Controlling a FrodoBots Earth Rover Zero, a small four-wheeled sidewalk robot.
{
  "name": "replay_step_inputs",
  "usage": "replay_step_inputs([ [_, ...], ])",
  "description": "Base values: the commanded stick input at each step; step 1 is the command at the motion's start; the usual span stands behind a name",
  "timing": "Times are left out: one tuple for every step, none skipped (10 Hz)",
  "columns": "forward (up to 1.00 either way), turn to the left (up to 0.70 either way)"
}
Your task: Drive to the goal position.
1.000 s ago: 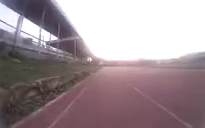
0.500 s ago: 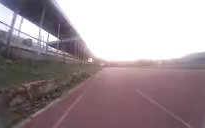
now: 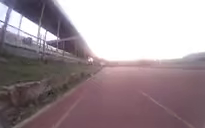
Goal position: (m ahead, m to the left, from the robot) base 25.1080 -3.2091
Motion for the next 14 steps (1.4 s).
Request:
replay_step_inputs([
  [0.70,0.00],
  [0.70,0.00],
  [0.70,0.00],
  [0.70,0.00],
  [0.70,0.00],
  [0.70,0.00],
  [0.70,0.00],
  [0.70,0.00],
  [0.70,0.00],
  [0.70,0.00],
  [0.70,0.00],
  [0.70,0.00],
  [0.70,0.00],
  [0.70,0.00],
])
